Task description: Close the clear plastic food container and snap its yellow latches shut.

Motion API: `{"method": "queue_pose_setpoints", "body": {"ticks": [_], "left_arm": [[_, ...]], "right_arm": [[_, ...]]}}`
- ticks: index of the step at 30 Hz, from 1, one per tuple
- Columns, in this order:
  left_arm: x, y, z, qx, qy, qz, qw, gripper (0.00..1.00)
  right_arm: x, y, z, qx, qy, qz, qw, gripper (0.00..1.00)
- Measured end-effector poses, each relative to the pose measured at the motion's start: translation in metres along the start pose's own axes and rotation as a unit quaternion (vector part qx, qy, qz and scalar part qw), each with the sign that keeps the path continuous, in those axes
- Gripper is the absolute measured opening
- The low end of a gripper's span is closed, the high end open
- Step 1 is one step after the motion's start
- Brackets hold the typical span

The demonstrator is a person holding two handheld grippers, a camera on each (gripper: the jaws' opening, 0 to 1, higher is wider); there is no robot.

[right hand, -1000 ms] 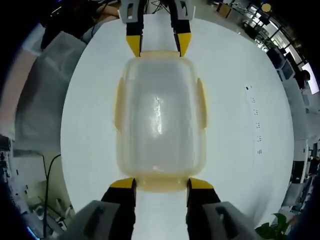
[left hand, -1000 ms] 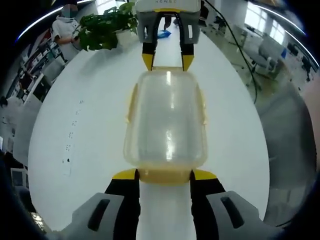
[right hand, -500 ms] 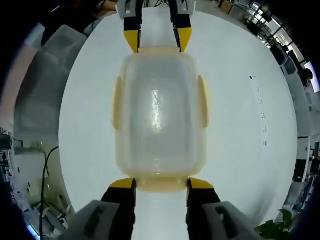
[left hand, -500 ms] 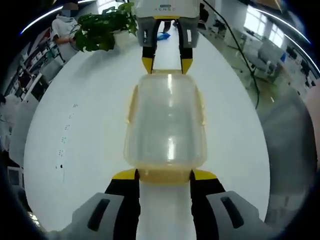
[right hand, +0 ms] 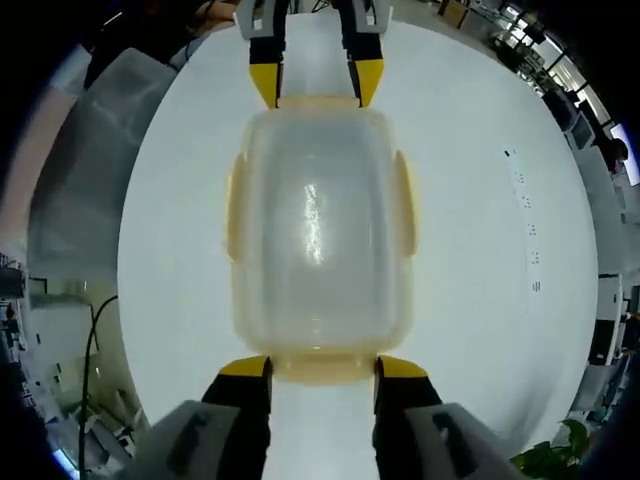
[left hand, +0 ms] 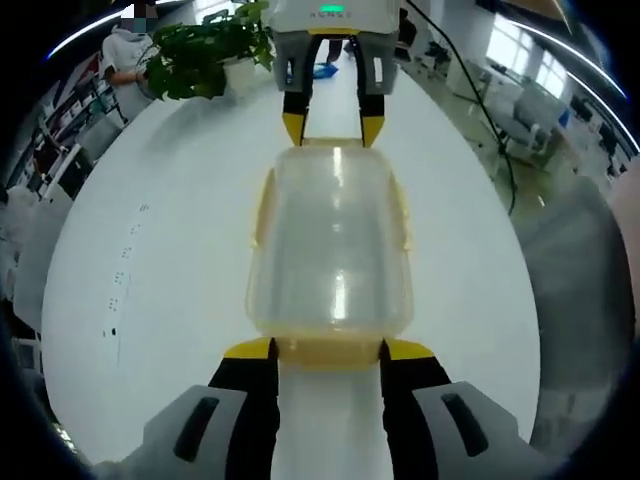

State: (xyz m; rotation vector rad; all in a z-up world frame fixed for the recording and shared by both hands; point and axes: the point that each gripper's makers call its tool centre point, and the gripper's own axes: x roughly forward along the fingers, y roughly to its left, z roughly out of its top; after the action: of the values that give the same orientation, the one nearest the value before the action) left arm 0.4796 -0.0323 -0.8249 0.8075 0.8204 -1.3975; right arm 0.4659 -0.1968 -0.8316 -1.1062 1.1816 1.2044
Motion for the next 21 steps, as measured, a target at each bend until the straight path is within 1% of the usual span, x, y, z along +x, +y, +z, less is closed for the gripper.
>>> {"method": "queue_pose_setpoints", "body": {"ticks": [2,4,6,7,9,10,11,14,16,17,18,21], "left_arm": [[0.000,0.000,0.000,-0.006,-0.002,0.001,1.0000,0.38],[-0.001,0.000,-0.001,-0.014,-0.005,0.001,0.9999,0.38],[-0.004,0.001,-0.001,-0.024,-0.011,0.003,0.9996,0.38],[-0.006,0.001,-0.001,-0.038,-0.016,0.003,0.9992,0.38],[-0.008,0.002,-0.001,-0.049,-0.022,0.003,0.9985,0.38],[-0.009,0.002,0.001,-0.057,-0.028,0.002,0.9980,0.39],[-0.010,0.002,0.000,-0.059,-0.028,0.002,0.9979,0.40],[-0.015,0.002,0.005,-0.086,-0.044,-0.001,0.9953,0.40],[-0.017,0.004,0.007,-0.102,-0.051,0.003,0.9934,0.40],[-0.018,0.005,0.007,-0.104,-0.053,0.005,0.9931,0.40],[-0.019,0.005,0.009,-0.108,-0.061,0.009,0.9923,0.40],[-0.020,0.004,0.015,-0.130,-0.079,0.014,0.9882,0.39]], "right_arm": [[0.000,0.000,-0.001,-0.001,-0.001,-0.005,1.0000,0.38],[-0.001,-0.002,0.001,-0.004,-0.015,-0.012,0.9998,0.38],[-0.004,-0.004,0.000,0.009,-0.026,-0.018,0.9995,0.38],[-0.007,-0.005,0.000,0.018,-0.032,-0.019,0.9992,0.38],[-0.010,-0.006,0.000,0.028,-0.040,-0.021,0.9986,0.39],[-0.011,-0.005,0.000,0.030,-0.044,-0.021,0.9984,0.39],[-0.013,-0.005,0.001,0.031,-0.046,-0.020,0.9983,0.39],[-0.018,-0.002,0.003,0.036,-0.054,-0.020,0.9977,0.39],[-0.019,0.000,0.005,0.052,-0.064,-0.012,0.9965,0.39],[-0.019,0.002,0.007,0.058,-0.068,-0.006,0.9959,0.39],[-0.020,0.007,0.009,0.070,-0.078,0.006,0.9944,0.40],[-0.021,0.003,0.009,0.104,-0.093,0.001,0.9902,0.40]]}}
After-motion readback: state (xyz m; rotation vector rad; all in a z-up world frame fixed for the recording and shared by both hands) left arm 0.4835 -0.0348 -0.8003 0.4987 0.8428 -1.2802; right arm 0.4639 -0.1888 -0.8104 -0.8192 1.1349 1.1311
